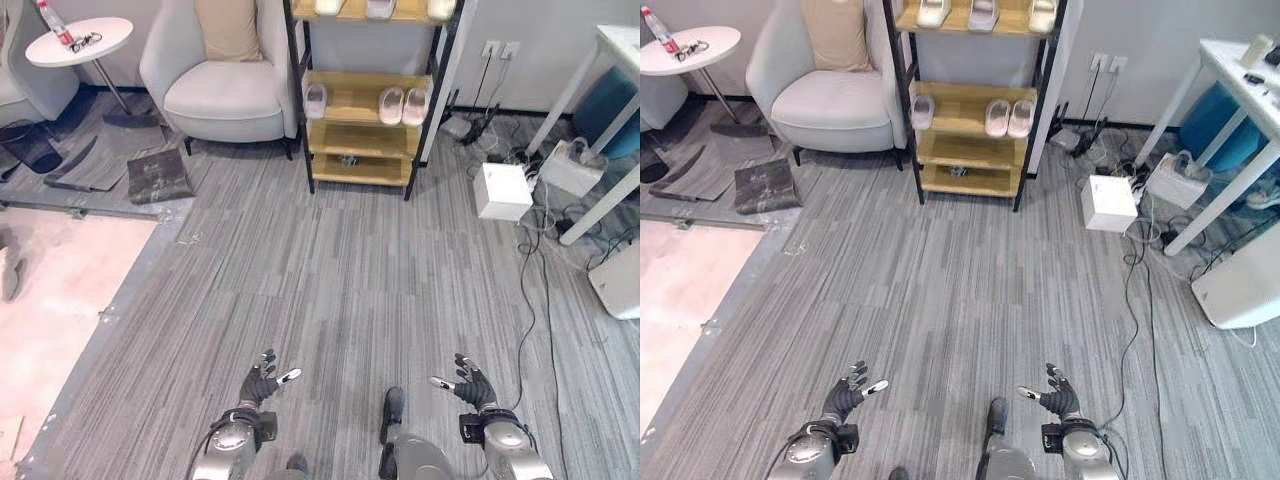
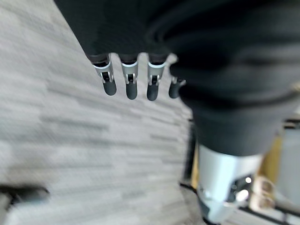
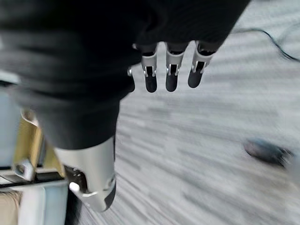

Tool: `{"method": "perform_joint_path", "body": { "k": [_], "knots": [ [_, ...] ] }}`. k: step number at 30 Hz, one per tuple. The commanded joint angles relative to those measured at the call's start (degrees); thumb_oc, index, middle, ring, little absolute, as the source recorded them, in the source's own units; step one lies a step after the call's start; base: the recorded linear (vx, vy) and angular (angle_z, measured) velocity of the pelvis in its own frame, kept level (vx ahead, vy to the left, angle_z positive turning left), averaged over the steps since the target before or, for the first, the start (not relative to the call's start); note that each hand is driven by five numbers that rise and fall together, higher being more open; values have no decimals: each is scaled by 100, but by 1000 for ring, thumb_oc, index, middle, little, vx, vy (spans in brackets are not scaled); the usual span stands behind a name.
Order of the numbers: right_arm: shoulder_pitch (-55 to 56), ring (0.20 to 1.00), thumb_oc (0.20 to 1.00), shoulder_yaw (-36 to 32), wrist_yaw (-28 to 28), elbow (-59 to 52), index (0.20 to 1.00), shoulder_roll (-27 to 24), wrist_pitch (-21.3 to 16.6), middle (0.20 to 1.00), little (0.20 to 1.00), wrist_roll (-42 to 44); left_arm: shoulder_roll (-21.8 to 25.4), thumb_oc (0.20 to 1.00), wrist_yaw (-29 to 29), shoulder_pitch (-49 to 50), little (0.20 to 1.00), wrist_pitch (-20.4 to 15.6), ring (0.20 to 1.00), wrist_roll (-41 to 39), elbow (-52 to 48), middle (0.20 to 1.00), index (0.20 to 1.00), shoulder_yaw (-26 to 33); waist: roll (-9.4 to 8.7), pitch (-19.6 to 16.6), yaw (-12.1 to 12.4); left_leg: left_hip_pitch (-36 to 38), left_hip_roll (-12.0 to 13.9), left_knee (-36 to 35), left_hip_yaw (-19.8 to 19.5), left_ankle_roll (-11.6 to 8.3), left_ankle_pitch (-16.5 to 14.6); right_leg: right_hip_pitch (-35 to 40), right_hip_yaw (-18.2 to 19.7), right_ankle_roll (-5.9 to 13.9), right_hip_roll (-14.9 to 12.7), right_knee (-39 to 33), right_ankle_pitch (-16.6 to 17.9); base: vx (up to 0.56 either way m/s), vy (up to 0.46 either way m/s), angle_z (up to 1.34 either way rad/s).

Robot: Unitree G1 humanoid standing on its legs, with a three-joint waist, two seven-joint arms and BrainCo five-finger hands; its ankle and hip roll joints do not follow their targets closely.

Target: Arrange the slippers neatly on the shoe rack.

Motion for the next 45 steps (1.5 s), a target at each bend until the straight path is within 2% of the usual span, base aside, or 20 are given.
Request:
{"method": "perform_joint_path", "body": {
  "k": [1,6,8,9,10,11,14,16,17,19,22,26,27,28,29,32,38,39,41,45],
  "knots": [
    [-15,1000,1000,70,43,-283,1000,73,-259,1000,1000,255,391,1000,1,-120,1000,-203,1000,19,-285,1000,1000,3,-258,-224,-29,400,-885,766,-24,82,-12,-333,153,-11,-296,367,-103,488,-148,37],
    [-75,1000,1000,150,61,-289,1000,8,-326,1000,1000,440,421,1000,-12,-268,1000,-205,1000,-38,-307,1000,1000,-168,-350,-51,129,-438,-957,2868,27,-439,1061,235,220,-356,-38,394,-555,292,-112,14],
    [-123,1000,1000,201,58,-308,1000,-29,-341,1000,1000,480,442,1000,-16,-350,1000,-222,1000,-52,-289,1000,1000,-238,-516,108,248,-882,-1145,3581,85,-421,1141,422,253,-422,-109,363,-651,236,-146,0],
    [-192,1000,1000,241,30,-282,1000,-43,-296,1000,1000,486,475,1000,11,-401,1000,-196,1000,-70,-324,1000,1000,-250,-636,205,391,-1368,-1186,3736,228,-238,967,590,285,-470,-121,318,-765,239,-127,-21],
    [-192,1000,1000,241,30,-281,1000,-42,-296,1000,1000,486,477,1000,11,-402,1000,-194,1000,-70,-325,1000,1000,-251,-617,209,403,-1376,-1164,3776,236,-237,932,595,293,-471,-98,318,-769,313,-117,-19],
    [-210,1000,1000,257,21,-268,1000,-32,-295,1000,1000,507,492,1000,25,-395,1000,-195,1000,-51,-362,1000,1000,-250,-658,282,514,-1914,-1166,3390,411,-48,550,778,367,-445,-93,206,-845,152,-26,-6],
    [-203,1000,1000,264,34,-190,1000,20,-294,1000,1000,507,497,1000,10,-342,1000,-185,1000,-24,-362,1000,1000,-258,-725,246,590,-2141,-1238,2706,516,124,262,905,407,-390,-112,106,-909,232,10,4],
    [-195,1000,1000,286,26,-181,1000,40,-289,1000,1000,474,497,1000,13,-305,1000,-181,1000,12,-361,1000,1000,-255,-694,205,612,-2253,-1172,1988,554,144,346,961,450,-350,-78,56,-964,330,99,-2],
    [-148,1000,1000,356,40,-202,1000,54,-281,1000,1000,351,493,1000,9,-198,1000,-89,1000,206,-299,1000,1000,-229,-521,111,690,-2374,-910,204,485,41,1302,1269,549,-340,149,-58,-1149,460,141,-24],
    [-201,1000,1000,365,39,-167,1000,58,-250,1000,1000,303,504,1000,-14,-192,1000,-61,1000,241,-266,1000,1000,-193,-473,84,707,-2398,-956,8,604,-14,1539,1447,618,-338,216,-87,-1191,428,162,-32],
    [-246,1000,1000,448,85,-170,1000,127,-261,1000,1000,234,523,1000,-9,-63,1000,-108,1000,181,-269,1000,1000,-103,-494,-93,772,-2211,-1044,-78,451,84,1532,1506,737,-293,220,18,-1313,329,171,-59],
    [-371,1000,1000,508,137,-167,1000,252,-227,1000,1000,200,571,1000,-3,-22,1000,-82,1000,186,-205,1000,1000,-136,-594,-220,809,-2032,-1240,205,563,354,1129,1406,885,-62,-83,817,-1408,264,177,-40],
    [-409,1000,1000,533,147,-150,1000,268,-222,1000,1000,166,592,1000,8,-26,1000,-82,1000,195,-232,1000,1000,-149,-599,-204,820,-2015,-1271,286,608,431,1034,1219,886,45,-174,1285,-1271,280,279,-52],
    [-468,1000,1000,552,172,-182,1000,293,-197,1000,1000,137,621,1000,3,-30,1000,-82,1000,174,-306,1000,1000,-187,-552,-133,781,-1875,-1322,411,670,585,826,795,826,233,-399,2205,-799,205,212,-50],
    [-469,1000,1000,552,172,-182,1000,293,-196,1000,1000,137,621,1000,2,-31,1000,-82,1000,174,-306,1000,1000,-186,-556,-133,786,-1878,-1327,415,677,589,824,781,834,237,-407,2228,-810,204,205,-45],
    [-418,1000,1000,495,152,-211,1000,328,-178,1000,1000,96,615,1000,-6,-45,1000,-97,1000,171,-361,1000,1000,-247,-396,-20,647,-1430,-1331,353,669,737,633,335,662,321,-649,3159,-200,253,175,17],
    [-320,1000,1000,413,160,-172,1000,303,-145,1000,1000,164,583,1000,-40,-134,1000,-119,1000,130,-371,1000,1000,-287,-276,142,416,-778,-1341,57,487,698,428,-235,266,212,-833,2134,-182,276,23,11],
    [-282,1000,1000,389,134,-186,1000,285,-136,1000,1000,174,581,1000,-42,-183,1000,-108,1000,171,-415,1000,1000,-288,-302,195,315,-564,-1340,1,371,613,310,-376,293,264,-788,1088,-23,359,-89,7],
    [-243,1000,1000,359,103,-256,1000,279,-122,1000,1000,120,617,1000,-42,-286,1000,-117,1000,316,-474,1000,1000,-253,-327,220,225,-370,-1259,35,326,485,108,-608,228,405,-810,207,230,515,-124,16],
    [-208,1000,1000,336,104,-236,1000,275,-119,1000,1000,69,611,1000,-105,-348,1000,-129,1000,412,-395,1000,1000,-245,-389,144,209,-160,-1238,151,241,396,-176,-462,176,412,-787,45,244,338,-80,40]
  ]
}}
